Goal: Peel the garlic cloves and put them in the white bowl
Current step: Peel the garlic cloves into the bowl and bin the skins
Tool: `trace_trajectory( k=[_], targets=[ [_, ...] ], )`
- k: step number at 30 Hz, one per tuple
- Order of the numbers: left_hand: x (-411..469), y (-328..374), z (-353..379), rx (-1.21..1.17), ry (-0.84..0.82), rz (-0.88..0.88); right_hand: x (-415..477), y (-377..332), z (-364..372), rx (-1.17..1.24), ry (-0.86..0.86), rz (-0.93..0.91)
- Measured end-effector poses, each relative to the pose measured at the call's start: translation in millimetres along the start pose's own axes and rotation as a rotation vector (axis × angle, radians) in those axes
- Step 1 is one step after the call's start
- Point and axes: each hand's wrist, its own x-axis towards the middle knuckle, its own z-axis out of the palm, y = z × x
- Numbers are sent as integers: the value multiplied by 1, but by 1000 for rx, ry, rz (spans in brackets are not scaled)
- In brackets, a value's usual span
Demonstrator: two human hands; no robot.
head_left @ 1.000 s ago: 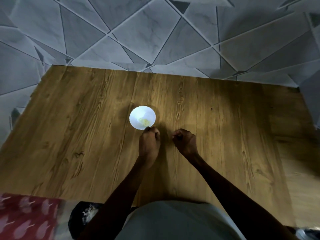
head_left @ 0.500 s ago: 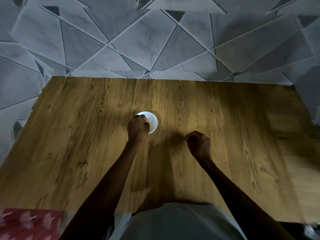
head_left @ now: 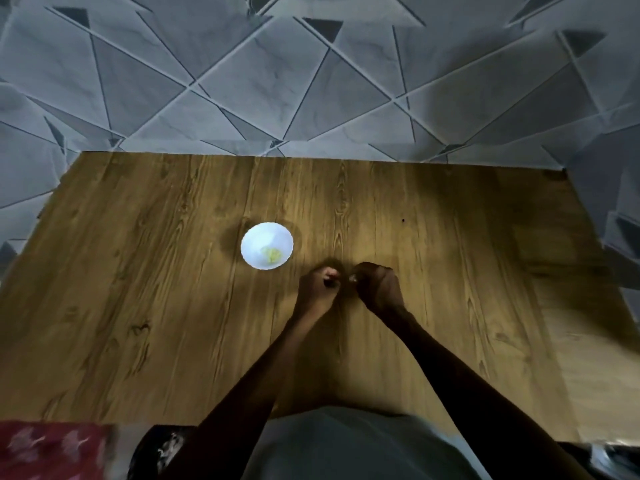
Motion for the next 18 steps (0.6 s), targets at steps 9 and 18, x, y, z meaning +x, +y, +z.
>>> trace_trajectory(
  k=[9, 18],
  targets=[
    [-9, 3, 12, -337, 30, -80, -15, 1, -20, 939, -112, 502],
    [-8, 15, 15, -281, 17, 3, -12, 0, -34, 839, -75, 414]
  ],
)
